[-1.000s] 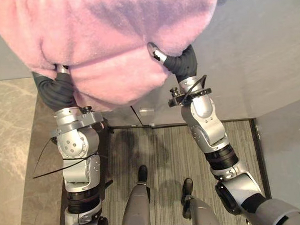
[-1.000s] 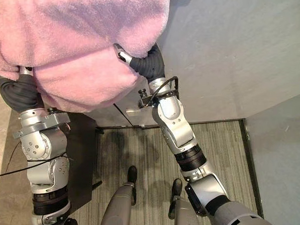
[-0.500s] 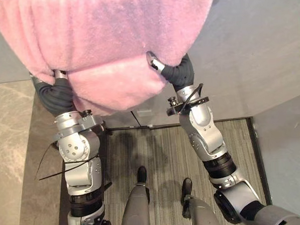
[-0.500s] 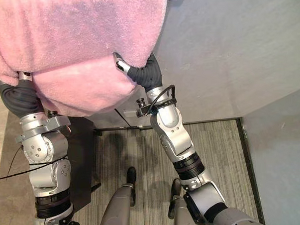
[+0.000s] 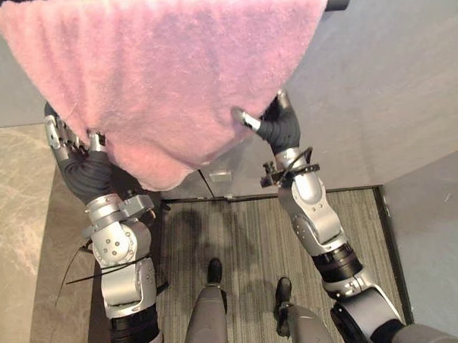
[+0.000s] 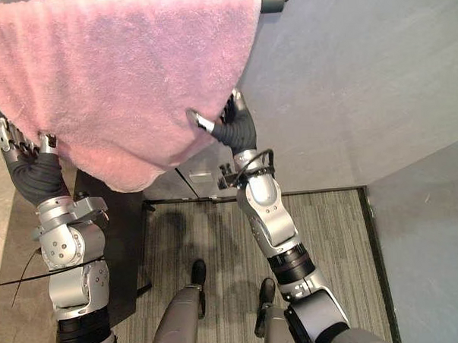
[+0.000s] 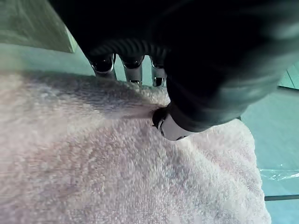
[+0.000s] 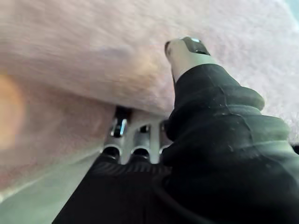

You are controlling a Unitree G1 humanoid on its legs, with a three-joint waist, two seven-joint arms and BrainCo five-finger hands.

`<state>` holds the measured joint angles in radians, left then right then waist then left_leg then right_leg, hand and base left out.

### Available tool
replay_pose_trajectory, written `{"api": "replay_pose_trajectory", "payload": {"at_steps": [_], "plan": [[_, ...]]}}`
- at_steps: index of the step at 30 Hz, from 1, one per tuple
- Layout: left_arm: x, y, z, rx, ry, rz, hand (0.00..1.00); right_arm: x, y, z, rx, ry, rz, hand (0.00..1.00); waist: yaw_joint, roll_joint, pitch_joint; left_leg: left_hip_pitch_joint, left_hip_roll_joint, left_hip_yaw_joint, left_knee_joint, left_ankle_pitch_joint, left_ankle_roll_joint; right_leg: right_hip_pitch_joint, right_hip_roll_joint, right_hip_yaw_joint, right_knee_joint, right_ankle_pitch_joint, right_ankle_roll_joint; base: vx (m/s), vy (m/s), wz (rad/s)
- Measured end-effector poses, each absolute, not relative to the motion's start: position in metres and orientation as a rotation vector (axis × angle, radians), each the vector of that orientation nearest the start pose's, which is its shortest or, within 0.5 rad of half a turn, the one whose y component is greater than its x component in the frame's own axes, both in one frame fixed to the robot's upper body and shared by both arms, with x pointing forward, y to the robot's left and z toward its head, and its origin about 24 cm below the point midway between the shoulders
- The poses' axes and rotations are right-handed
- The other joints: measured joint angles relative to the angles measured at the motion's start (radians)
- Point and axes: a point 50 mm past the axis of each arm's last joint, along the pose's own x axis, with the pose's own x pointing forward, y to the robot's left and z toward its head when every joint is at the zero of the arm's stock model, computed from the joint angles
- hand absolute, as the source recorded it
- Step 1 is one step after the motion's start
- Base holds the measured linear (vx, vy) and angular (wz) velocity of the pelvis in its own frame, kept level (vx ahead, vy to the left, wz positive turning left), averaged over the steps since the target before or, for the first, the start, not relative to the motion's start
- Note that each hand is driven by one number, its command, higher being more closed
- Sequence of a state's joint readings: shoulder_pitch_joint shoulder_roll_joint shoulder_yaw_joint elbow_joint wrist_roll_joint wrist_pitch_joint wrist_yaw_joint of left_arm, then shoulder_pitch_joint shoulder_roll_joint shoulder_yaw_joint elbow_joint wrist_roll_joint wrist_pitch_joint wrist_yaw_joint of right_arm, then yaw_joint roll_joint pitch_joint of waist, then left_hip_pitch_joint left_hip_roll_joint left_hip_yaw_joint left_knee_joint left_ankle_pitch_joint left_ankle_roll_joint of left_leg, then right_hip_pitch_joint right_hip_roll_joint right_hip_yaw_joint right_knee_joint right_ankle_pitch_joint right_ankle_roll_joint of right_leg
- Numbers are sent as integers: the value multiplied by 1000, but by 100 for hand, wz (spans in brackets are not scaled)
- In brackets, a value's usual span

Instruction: Organize washtable

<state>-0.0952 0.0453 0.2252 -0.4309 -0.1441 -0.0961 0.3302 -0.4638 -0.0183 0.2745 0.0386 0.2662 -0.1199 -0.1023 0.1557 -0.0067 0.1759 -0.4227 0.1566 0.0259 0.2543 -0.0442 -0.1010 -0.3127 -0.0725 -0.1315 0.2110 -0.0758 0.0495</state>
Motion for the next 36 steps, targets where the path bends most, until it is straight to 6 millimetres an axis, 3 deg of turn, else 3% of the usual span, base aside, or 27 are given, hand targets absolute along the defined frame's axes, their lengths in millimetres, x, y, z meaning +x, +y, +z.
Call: {"api": "replay_pose_trajectory", "payload": {"at_steps": [6, 9, 12, 14, 16, 19, 22, 25, 29, 33, 36], "plan": [[218, 214, 139, -86, -495, 467, 0, 290, -65, 112, 178, -275, 364, 0, 9, -4, -4, 47, -1, -1, -12, 0, 0, 43, -1, -5, -2, -10, -2, -3, -3, 1], [210, 219, 129, -33, -446, 463, 0, 276, -71, 84, 180, -183, 375, 0, 21, -9, -35, 53, -3, -7, -14, 0, -1, 53, -1, -12, -3, -13, -2, 0, -14, 7], [200, 231, 122, 44, -408, 516, 0, 262, -77, 62, 178, -106, 387, 0, 20, -12, -40, 81, -9, -20, -17, 0, -1, 89, -7, -27, -4, -23, 1, 5, -4, 16], [177, 253, 109, 191, -317, 582, 0, 240, -86, 34, 171, -1, 411, 0, 22, -16, -73, 96, -16, -23, -21, 0, 0, 106, -12, -32, -8, -25, 1, -12, 6, 9], [166, 258, 100, 254, -243, 551, 0, 229, -87, 25, 172, 36, 443, 0, 21, -18, -74, 108, -16, -20, -21, -1, 0, 120, -13, -30, -14, -25, 1, -14, 8, -2], [148, 252, 77, 317, -76, 340, 0, 201, -78, 17, 172, 92, 597, 0, 18, -26, -87, 124, -14, -14, -18, -8, 4, 138, -11, -25, -26, -25, 3, -16, 2, -4], [137, 230, 48, 189, 74, 87, 0, 185, -65, 19, 156, 107, 773, 0, 5, -26, -116, 130, -15, -11, -15, -10, 3, 151, -9, -20, -47, -20, 9, -9, 4, -4], [129, 206, 32, -42, 163, -175, 0, 184, -58, 33, 179, 62, 908, 0, -20, -33, -133, 153, -18, -9, -24, -10, 4, 179, -7, -17, -71, -13, 16, 0, 0, 0], [132, 202, 42, -218, 161, -447, 0, 198, -63, 68, 226, -79, 1013, 0, -36, -45, -142, 210, -18, 2, -30, -15, 0, 227, -3, 0, -78, -10, 16, -2, 3, -12], [151, 206, 60, -232, 81, -529, 0, 205, -58, 91, 281, -167, 1074, 0, -35, -47, -150, 260, -18, 4, -44, -19, -1, 261, -2, 7, -82, -10, 16, -17, -7, -5], [162, 201, 69, -218, 23, -558, 0, 207, -43, 103, 356, -200, 1134, 0, -32, -49, -157, 298, -18, 7, -72, -18, 0, 288, 0, 23, -96, -8, 14, -4, -4, -8]]}}
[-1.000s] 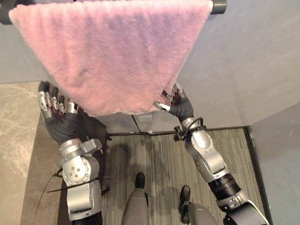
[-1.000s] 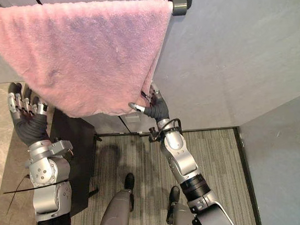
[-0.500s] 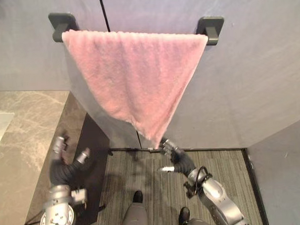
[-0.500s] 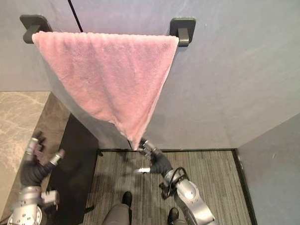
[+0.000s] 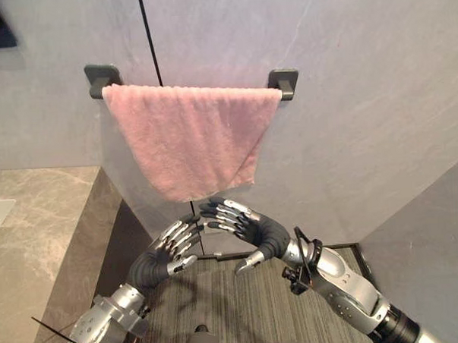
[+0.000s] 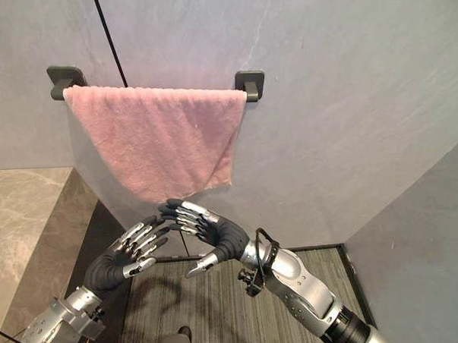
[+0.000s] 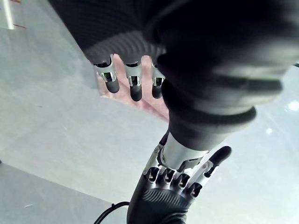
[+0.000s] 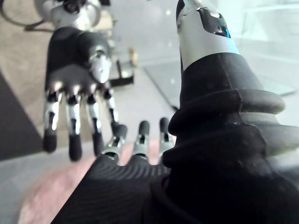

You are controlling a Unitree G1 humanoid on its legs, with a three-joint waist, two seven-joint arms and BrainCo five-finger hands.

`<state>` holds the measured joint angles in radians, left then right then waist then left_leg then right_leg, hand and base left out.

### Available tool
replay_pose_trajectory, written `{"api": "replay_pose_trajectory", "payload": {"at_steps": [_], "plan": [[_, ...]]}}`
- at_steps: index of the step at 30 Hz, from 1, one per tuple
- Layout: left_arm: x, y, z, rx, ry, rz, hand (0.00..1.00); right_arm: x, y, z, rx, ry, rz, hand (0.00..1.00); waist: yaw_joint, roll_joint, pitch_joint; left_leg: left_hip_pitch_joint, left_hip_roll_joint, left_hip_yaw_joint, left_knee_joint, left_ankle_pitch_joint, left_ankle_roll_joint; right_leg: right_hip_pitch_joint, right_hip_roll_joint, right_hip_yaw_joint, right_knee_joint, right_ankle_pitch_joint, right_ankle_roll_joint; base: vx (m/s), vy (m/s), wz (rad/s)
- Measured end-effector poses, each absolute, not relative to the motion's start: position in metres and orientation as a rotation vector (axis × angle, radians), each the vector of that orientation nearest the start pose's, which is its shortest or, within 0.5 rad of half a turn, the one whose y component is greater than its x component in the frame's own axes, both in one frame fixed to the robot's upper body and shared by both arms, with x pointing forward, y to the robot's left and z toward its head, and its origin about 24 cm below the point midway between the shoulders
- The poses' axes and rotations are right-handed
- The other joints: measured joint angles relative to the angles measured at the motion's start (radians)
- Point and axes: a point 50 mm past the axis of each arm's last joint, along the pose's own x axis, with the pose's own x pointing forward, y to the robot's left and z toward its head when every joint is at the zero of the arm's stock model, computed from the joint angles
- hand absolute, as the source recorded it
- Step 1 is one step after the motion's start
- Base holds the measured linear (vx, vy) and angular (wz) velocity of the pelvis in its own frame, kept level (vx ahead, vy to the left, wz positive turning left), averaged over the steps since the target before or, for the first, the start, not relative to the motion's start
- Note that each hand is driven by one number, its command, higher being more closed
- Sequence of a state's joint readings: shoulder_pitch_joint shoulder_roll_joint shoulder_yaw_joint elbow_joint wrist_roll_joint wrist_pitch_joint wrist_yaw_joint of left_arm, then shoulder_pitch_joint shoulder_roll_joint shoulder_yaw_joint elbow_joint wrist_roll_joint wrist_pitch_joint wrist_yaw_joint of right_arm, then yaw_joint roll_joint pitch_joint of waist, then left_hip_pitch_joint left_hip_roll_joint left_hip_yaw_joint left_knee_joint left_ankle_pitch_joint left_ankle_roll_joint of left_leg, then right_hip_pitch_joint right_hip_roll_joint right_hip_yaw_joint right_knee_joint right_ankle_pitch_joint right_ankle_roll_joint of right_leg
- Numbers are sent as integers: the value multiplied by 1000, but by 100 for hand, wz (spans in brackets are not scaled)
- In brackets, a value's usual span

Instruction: Organize washtable

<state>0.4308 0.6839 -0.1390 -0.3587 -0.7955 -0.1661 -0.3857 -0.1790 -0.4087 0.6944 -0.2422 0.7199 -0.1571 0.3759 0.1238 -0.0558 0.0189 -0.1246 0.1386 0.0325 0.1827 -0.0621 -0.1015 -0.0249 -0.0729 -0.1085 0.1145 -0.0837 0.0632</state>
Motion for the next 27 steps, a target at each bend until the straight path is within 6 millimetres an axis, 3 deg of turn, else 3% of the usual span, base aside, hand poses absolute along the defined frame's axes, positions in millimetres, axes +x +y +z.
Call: {"api": "replay_pose_trajectory", "payload": {"at_steps": [7, 13, 15, 18, 27], "plan": [[189, 186, 84, -215, -141, -471, 0, 212, -13, 132, 444, -313, 1192, 0, -1, -4, -27, 23, -2, 6, -24, 6, -3, 19, 1, 3, -21, 13, -5, 21, -2, -3], [221, 187, 114, -116, -302, -433, 0, 249, 3, 157, 335, -389, 1137, 0, 0, 11, -2, -85, -4, 6, -71, 69, 2, -97, 4, 2, -37, 58, -6, -54, 2, 0], [237, 185, 136, -74, -392, -460, 0, 273, 0, 178, 283, -456, 1039, 0, 18, 26, 55, -135, -2, 14, -81, 96, 5, -159, 7, 4, -27, 77, -7, -118, 6, -8], [255, 171, 157, -52, -472, -501, 0, 286, -12, 194, 336, -513, 917, 0, 56, 47, 76, -200, 0, 37, -82, 116, 8, -242, 7, 21, -14, 92, -8, -80, 1, -18], [296, 126, 194, 123, -576, -580, 0, 318, -40, 213, 511, -521, 672, 0, 49, 57, 107, -257, 2, 54, -113, 146, 8, -338, 0, 28, 26, 91, -9, -12, -2, -4]]}}
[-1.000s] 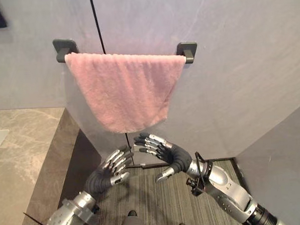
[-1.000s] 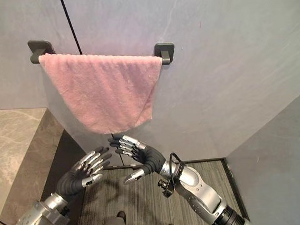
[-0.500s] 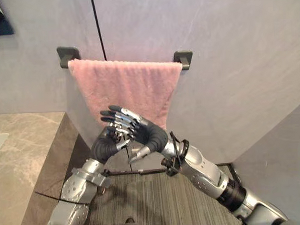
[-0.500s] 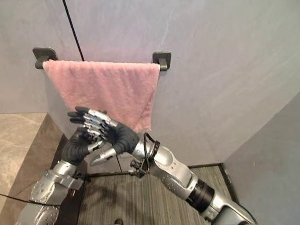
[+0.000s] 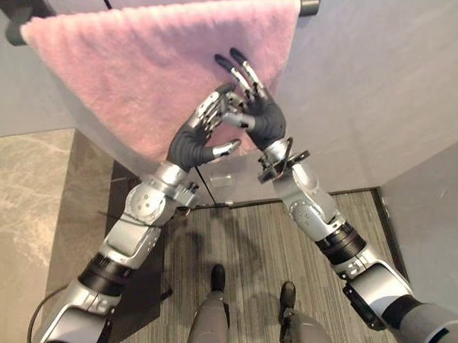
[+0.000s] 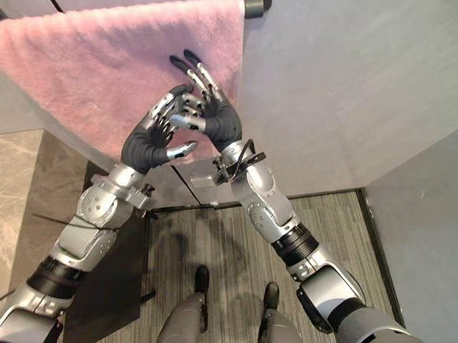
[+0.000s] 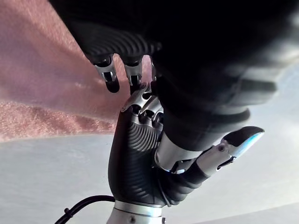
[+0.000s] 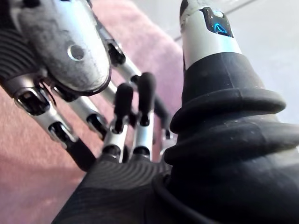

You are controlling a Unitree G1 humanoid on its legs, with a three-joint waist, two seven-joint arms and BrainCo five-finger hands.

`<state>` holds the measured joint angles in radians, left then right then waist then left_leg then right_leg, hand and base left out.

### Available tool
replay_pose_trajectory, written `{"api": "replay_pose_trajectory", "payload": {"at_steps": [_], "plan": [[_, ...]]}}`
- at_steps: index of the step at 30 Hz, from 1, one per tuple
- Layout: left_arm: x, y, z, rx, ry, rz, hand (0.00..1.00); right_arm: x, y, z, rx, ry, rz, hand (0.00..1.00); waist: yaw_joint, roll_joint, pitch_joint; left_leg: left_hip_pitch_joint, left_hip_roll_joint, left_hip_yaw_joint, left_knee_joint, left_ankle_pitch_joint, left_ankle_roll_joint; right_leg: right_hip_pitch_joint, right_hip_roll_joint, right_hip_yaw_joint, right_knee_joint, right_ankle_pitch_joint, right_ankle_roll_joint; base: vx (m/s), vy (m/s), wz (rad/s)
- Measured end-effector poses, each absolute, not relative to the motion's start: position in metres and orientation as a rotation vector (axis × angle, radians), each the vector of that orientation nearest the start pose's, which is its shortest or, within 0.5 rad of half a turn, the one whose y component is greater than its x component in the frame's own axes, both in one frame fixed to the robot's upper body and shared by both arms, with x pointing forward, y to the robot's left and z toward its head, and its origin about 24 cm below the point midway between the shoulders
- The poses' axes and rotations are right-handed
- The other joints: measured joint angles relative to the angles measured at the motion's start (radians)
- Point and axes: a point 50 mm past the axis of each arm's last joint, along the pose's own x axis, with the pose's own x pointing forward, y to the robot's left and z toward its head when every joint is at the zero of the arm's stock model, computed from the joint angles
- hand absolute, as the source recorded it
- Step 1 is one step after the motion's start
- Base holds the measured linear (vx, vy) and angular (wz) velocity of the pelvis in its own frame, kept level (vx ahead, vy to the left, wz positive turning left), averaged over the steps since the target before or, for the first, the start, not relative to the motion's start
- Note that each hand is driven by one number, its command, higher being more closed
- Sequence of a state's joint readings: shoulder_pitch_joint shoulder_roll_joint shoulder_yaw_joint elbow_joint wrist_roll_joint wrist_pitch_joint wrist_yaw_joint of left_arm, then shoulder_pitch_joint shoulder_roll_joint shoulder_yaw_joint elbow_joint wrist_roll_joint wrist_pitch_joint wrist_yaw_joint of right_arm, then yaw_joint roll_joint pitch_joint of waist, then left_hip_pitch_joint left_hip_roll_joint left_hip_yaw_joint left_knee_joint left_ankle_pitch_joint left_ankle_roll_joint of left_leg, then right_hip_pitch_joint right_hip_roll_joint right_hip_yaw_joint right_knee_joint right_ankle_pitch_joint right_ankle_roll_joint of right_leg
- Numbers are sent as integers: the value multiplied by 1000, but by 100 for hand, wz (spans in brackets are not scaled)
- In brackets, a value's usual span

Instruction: Organize washtable

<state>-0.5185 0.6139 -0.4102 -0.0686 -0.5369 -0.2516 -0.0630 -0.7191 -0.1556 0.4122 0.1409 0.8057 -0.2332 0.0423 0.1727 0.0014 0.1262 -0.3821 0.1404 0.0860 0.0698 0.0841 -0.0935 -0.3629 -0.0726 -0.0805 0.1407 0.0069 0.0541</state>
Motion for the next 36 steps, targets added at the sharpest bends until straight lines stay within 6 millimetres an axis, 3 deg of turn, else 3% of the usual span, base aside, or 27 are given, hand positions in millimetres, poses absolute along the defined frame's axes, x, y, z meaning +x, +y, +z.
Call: {"api": "replay_pose_trajectory", "payload": {"at_steps": [5, 12, 19, 25, 28, 34, 35, 36], "plan": [[312, 124, 202, 212, -573, -573, 0, 325, -43, 217, 525, -499, 653, 0, -2, 7, 21, -28, 11, 8, -2, 5, -2, -40, 2, 5, 15, 0, 0, -8, -16, -4], [337, 149, 189, 511, -534, -346, 0, 320, -32, 210, 498, -467, 725, 0, -31, 7, 40, -29, 13, 20, -5, 5, -2, -47, 3, 15, 16, 0, 0, 3, 0, -2], [350, 193, 185, 511, -456, -139, 0, 316, -36, 179, 483, -380, 725, 0, -31, 6, 49, -29, 15, 33, -6, 5, -2, -56, 4, 27, 20, 0, 0, -4, 1, -4], [346, 219, 172, 481, -398, -53, 0, 306, -45, 158, 478, -330, 728, 0, -40, 6, 60, -29, 16, 38, -8, 5, -2, -59, 5, 28, 20, 0, 0, -6, -2, -1], [336, 234, 150, 469, -319, -38, 0, 294, -58, 135, 439, -280, 711, 0, -47, 6, 59, -24, 16, 40, -11, 5, -2, -54, 5, 28, 16, 0, 0, 0, 0, 0], [289, 245, 60, 439, -6, -142, 0, 260, -102, 54, 342, -56, 502, 0, -54, 4, 58, 49, 19, 54, -20, -3, -5, 14, 6, 29, 10, -17, 2, 20, -5, -2], [201, 236, -42, 358, 379, -217, 0, 217, -141, -41, 216, 327, 296, 0, -53, -19, -17, 117, 15, 51, -33, -11, -7, 87, 9, 25, -15, -23, 1, 16, 7, 6], [193, 240, -50, 363, 425, -214, 0, 214, -144, -49, 195, 365, 291, 0, -52, -24, -28, 118, 14, 49, -33, -11, -7, 96, 10, 23, -27, -20, 4, -17, 16, 5]]}}
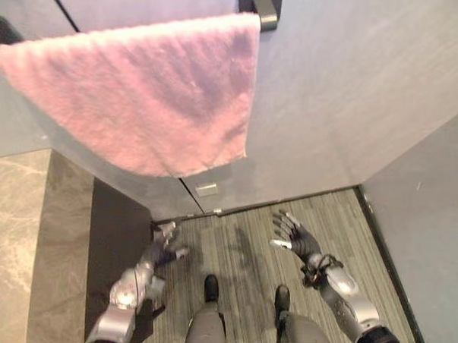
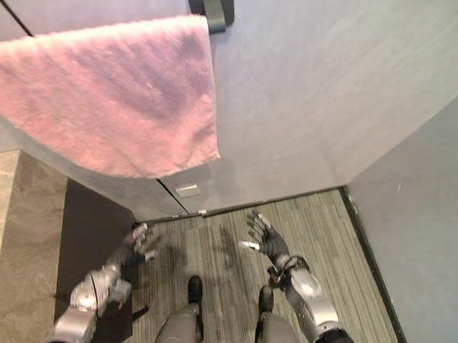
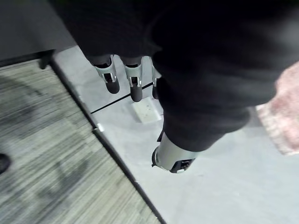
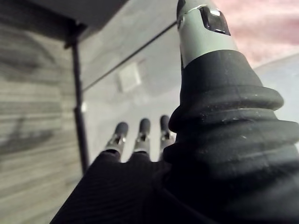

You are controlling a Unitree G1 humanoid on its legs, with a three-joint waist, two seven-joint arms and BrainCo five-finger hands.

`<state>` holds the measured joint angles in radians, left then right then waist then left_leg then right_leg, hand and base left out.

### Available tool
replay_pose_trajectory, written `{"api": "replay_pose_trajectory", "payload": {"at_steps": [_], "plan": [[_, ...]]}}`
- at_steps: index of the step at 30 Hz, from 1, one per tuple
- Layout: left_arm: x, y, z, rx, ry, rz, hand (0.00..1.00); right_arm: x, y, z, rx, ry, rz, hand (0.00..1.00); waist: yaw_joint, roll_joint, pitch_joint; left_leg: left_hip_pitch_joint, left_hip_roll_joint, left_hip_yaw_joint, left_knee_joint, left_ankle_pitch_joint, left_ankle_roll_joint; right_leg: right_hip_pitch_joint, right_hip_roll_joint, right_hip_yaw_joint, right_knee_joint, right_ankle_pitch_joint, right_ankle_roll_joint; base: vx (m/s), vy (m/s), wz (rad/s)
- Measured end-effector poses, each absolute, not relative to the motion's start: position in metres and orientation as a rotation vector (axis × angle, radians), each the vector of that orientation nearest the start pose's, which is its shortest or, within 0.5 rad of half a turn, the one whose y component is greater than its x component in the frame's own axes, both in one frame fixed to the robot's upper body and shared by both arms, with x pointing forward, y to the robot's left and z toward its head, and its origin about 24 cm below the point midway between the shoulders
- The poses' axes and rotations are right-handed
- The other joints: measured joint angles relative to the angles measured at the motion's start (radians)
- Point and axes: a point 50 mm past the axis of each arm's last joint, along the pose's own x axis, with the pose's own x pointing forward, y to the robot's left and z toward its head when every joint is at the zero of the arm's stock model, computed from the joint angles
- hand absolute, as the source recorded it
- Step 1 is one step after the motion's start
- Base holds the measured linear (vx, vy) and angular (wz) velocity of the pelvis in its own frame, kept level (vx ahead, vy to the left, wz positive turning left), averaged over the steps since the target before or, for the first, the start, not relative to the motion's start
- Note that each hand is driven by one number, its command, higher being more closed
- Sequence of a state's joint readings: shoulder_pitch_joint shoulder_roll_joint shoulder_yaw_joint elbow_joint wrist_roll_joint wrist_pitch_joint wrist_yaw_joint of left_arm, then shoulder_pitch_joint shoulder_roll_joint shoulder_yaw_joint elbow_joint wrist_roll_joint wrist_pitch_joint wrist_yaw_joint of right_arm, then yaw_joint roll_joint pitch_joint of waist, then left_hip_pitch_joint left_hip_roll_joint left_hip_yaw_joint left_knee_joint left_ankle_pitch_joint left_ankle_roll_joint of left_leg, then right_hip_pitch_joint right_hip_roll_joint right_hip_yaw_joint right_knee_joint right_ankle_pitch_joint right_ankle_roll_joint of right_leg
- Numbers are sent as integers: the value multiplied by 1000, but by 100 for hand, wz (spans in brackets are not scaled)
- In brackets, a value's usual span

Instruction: Organize washtable

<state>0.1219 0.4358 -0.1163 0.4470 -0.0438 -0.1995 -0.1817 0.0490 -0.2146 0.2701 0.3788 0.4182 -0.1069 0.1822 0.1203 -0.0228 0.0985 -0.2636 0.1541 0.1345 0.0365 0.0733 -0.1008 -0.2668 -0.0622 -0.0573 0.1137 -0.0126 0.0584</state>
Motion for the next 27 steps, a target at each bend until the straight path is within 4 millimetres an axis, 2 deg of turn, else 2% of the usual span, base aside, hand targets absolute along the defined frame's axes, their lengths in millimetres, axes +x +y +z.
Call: {"api": "replay_pose_trajectory", "payload": {"at_steps": [2, 4, 5, 6, 7, 9, 10, 13, 16, 22, 27], "plan": [[188, 246, -54, 360, 452, -191, 0, 213, -144, -52, 193, 383, 288, 0, 1, -5, -7, -1, 0, -1, -2, 0, 0, 3, 3, 1, -16, 7, 7, -66, 13, -2], [172, 243, -73, 246, 514, -96, 0, 198, -150, -73, 247, 459, 212, 0, -1, -6, -42, 4, 5, 4, 6, 0, 1, 24, 3, 4, -50, 25, 9, -2, 8, -8], [155, 235, -95, 128, 586, 41, 0, 176, -156, -96, 297, 558, 103, 0, 4, -4, -61, 54, -1, 12, 0, -12, 4, 77, -4, 9, -67, 26, 9, 78, 61, -7], [130, 221, -117, 62, 690, 181, 0, 147, -166, -124, 303, 715, -40, 0, -3, 1, -80, 118, -18, 10, -18, -22, 4, 132, -13, 9, -85, 21, 14, 77, 75, -2], [114, 201, -131, 19, 775, 207, 0, 120, -175, -141, 297, 844, -138, 0, -7, 5, -114, 143, -22, 5, -33, -29, 5, 156, -20, 6, -90, 12, 24, 75, 68, 8], [100, 178, -140, 12, 846, 154, 0, 84, -187, -157, 269, 1003, -237, 0, -6, 10, -135, 171, -34, 3, -46, -32, 5, 180, -27, 2, -90, 2, 33, 54, 44, 8], [102, 179, -139, 24, 843, 150, 0, 75, -190, -161, 256, 1045, -265, 0, -7, 12, -142, 175, -33, 3, -57, -31, 6, 179, -26, 4, -90, 2, 32, 10, 39, 0], [101, 177, -140, 18, 848, 148, 0, 68, -196, -163, 214, 1081, -305, 0, -25, 16, -143, 196, -38, 2, -79, -25, 7, 189, -27, 4, -91, 0, 29, -10, 6, -1], [100, 170, -141, -8, 860, 113, 0, 65, -194, -164, 195, 1106, -302, 0, -26, 15, -145, 229, -47, -1, -106, -25, 7, 212, -29, 6, -103, 1, 30, 2, 3, -1], [110, 161, -131, -33, 796, 50, 0, 78, -193, -164, 182, 1104, -300, 0, -27, 17, -148, 236, -62, 2, -127, -22, 6, 213, -36, 16, -116, 4, 45, 61, 11, -4], [121, 158, -123, -27, 739, 30, 0, 90, -184, -163, 197, 1080, -284, 0, -37, 19, -148, 246, -69, 5, -128, -21, 15, 227, -42, 29, -121, 5, 44, 103, 4, -4]]}}
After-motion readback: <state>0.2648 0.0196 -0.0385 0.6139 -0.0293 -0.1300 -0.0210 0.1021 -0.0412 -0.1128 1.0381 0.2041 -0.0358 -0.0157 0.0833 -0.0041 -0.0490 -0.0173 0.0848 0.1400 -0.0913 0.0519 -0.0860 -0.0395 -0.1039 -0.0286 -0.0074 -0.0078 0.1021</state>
